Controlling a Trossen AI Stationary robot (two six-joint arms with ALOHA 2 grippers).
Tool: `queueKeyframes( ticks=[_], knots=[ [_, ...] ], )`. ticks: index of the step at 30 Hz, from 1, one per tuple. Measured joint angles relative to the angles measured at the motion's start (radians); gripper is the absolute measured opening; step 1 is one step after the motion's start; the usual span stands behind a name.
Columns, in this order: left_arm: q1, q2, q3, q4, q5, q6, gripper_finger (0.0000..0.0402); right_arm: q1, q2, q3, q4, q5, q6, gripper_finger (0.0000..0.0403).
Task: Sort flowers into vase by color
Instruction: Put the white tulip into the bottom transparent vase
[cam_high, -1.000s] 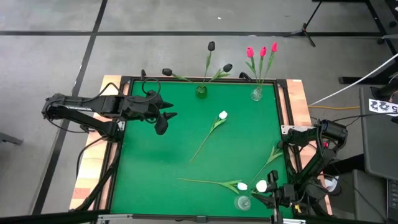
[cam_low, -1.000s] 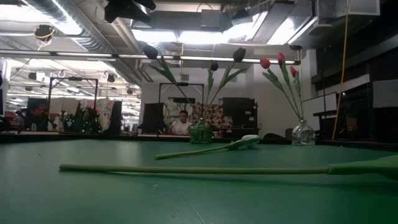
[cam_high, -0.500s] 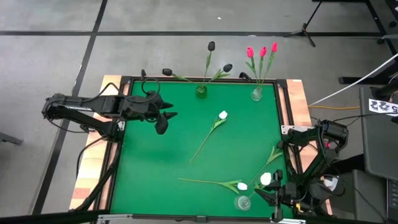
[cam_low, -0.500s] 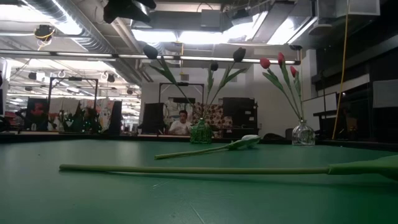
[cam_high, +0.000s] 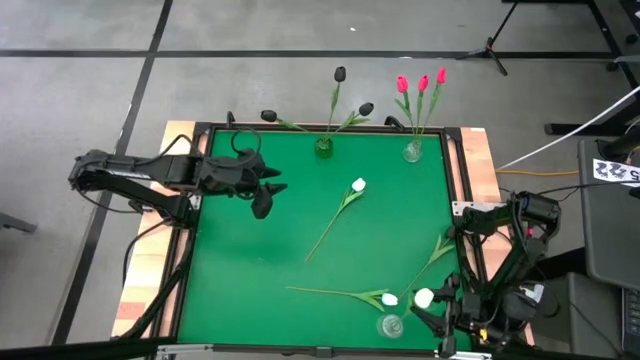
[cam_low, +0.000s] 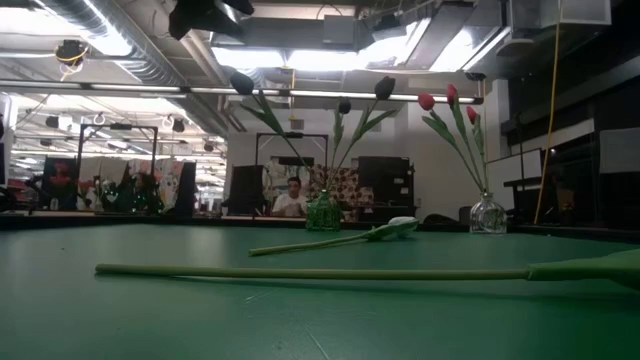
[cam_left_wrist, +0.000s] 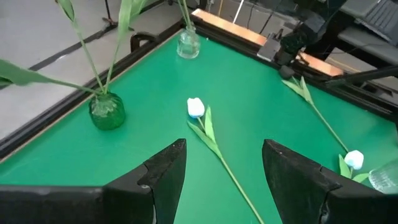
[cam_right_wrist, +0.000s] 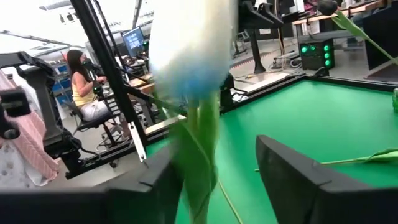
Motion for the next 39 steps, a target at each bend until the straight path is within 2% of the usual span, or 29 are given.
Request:
queueKeyframes(
  ticks=[5, 12, 20, 30, 39],
  knots=[
    [0.000, 0.035, 0.000, 0.010, 0.069, 0.001, 0.0205, 0.011, -0.060, 0.000, 0.001, 0.000, -0.027, 0.0222],
    [-0.002, 0.087, 0.002, 0.048, 0.142, 0.009, 0.0205, 0.040, -0.143, 0.000, 0.000, 0.000, -0.115, 0.0219],
    [-0.026, 0.113, 0.002, 0.059, 0.145, 0.043, 0.0205, 0.059, -0.213, 0.000, 0.000, 0.000, -0.209, 0.0218],
    [-0.024, 0.111, 0.002, 0.044, 0.141, 0.060, 0.0205, 0.066, -0.267, 0.011, -0.001, 0.000, -0.240, 0.0218],
    [-0.023, 0.106, 0.003, 0.037, 0.138, 0.078, 0.0205, 0.066, -0.321, 0.077, 0.000, 0.000, -0.451, 0.0218]
  ],
)
